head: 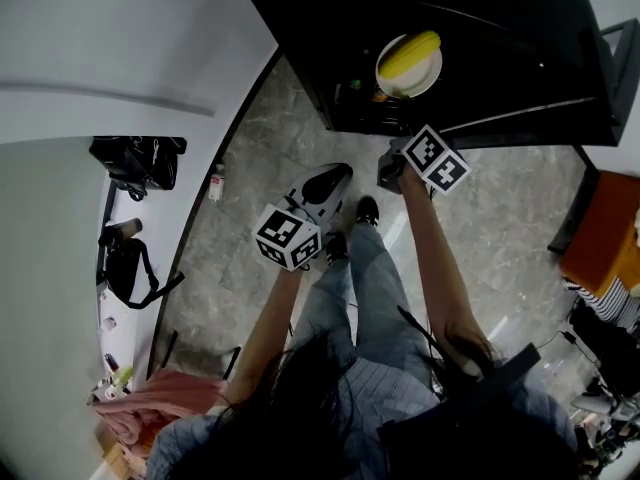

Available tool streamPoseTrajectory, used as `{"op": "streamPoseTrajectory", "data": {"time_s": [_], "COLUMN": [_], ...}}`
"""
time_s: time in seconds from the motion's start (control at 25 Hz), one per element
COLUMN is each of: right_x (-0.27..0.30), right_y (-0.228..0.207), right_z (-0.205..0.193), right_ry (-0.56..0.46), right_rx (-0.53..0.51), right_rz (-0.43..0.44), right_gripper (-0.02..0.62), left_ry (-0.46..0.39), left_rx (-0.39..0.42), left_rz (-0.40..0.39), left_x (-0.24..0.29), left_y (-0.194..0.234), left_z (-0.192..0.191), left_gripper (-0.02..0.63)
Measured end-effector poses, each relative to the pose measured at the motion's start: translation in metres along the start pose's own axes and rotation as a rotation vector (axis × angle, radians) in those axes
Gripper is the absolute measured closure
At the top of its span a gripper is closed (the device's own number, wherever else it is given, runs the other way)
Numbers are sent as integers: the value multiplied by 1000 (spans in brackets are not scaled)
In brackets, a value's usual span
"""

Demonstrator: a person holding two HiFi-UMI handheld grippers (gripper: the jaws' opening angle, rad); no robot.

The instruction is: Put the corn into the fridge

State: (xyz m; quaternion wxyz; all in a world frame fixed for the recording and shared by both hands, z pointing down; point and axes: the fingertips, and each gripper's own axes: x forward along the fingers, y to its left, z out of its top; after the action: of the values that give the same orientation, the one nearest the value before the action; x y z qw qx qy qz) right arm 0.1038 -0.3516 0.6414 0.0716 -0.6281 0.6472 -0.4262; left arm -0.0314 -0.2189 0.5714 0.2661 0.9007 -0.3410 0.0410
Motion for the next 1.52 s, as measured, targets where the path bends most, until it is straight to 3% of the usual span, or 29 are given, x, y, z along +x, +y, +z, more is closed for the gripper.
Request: {"op": "streamPoseTrajectory", "data": {"time_s": [0.12,0.32,0.44,1.24,1.52], "right_x": [-3,0,5,42,69], "right_y": [7,10,13,16,36], "right_z": [-14,-28,-30,-14,-5], "right_ry": [47,113,131,180,182], "right_rx": [-129,-443,-547,-640,-708], "right_rz": [3,-38,-38,-5,21], "right_gripper": [494,550,554,558,560], "left_ry": [1,2,5,14,21], "left_rx": [1,0,-3,-27,-34], "left_rz": [0,0,5,24,30], "left_x": [0,1,1,2,5], "left_y": [1,2,4,18,22], "left_z": [0,-1,-2,-7,-10], "left_gripper": [583,583,583,583,583]}}
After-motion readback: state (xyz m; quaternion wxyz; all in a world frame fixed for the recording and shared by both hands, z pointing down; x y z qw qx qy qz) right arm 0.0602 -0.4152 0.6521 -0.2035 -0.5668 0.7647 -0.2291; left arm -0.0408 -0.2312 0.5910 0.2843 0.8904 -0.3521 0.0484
